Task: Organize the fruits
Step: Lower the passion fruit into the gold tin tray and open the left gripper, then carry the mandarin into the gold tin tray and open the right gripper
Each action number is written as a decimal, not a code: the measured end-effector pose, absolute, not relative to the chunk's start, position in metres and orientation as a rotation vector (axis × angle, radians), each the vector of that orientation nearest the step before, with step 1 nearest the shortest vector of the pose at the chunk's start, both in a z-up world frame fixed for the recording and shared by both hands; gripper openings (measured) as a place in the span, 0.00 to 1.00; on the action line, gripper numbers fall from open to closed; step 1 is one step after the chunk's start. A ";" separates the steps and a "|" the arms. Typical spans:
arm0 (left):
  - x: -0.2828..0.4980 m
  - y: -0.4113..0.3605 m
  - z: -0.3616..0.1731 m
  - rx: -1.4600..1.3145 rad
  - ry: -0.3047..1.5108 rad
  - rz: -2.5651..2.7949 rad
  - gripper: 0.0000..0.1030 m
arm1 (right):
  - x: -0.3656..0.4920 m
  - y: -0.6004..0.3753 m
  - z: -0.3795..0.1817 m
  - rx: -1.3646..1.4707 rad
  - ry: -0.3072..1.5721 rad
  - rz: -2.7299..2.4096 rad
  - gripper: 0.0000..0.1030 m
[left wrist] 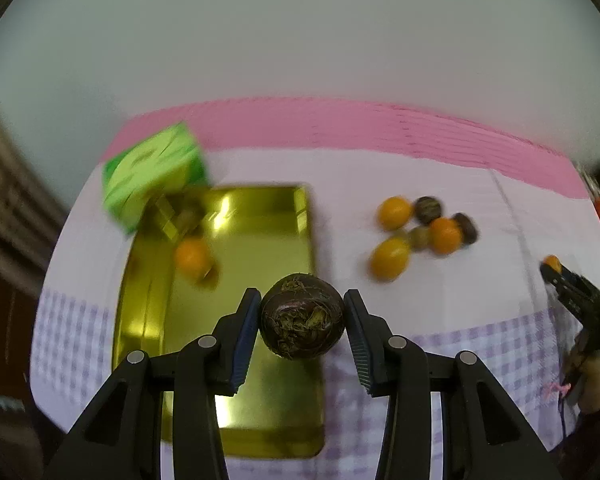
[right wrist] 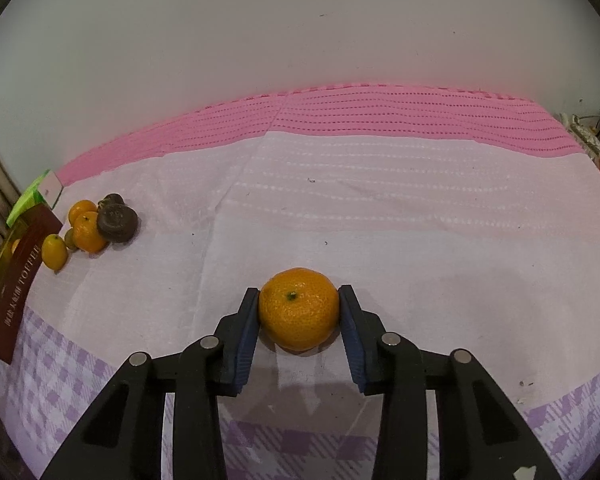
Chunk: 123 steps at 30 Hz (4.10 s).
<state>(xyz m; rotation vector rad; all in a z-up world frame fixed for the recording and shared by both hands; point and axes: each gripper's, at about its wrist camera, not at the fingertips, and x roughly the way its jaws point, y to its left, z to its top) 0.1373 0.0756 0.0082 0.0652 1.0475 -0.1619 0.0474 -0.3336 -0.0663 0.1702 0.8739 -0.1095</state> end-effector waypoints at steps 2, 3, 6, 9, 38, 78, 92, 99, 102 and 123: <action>0.133 0.100 0.004 -0.004 1.071 -0.116 0.42 | 0.048 -0.330 -0.066 0.153 0.878 -0.119 0.36; 0.131 0.114 0.000 -0.045 1.077 -0.088 0.42 | 0.049 -0.329 -0.066 0.145 0.880 -0.123 0.36; 0.125 0.145 -0.006 -0.069 1.056 0.004 0.42 | 0.049 -0.327 -0.066 0.132 0.883 -0.130 0.36; 0.120 0.164 -0.008 -0.068 1.029 0.057 0.42 | 0.050 -0.326 -0.066 0.116 0.887 -0.137 0.36; 0.186 0.169 -0.059 0.065 1.077 0.102 0.42 | 0.051 -0.322 -0.066 0.084 0.895 -0.154 0.36; -0.001 0.110 0.026 -0.003 0.858 0.154 0.66 | 0.051 -0.325 -0.064 0.103 0.890 -0.142 0.37; -0.027 0.099 0.008 0.072 0.844 0.140 0.66 | 0.019 -0.315 -0.058 0.209 0.930 -0.111 0.35; -0.016 0.115 0.007 0.030 0.892 0.145 0.68 | 0.018 -0.254 -0.024 0.193 0.904 0.074 0.35; -0.014 0.125 0.008 0.011 0.896 0.168 0.72 | 0.030 -0.206 0.001 0.134 0.872 0.193 0.35; -0.001 0.155 0.000 -0.035 0.936 0.193 0.73 | 0.127 0.011 0.015 -0.102 0.910 0.531 0.35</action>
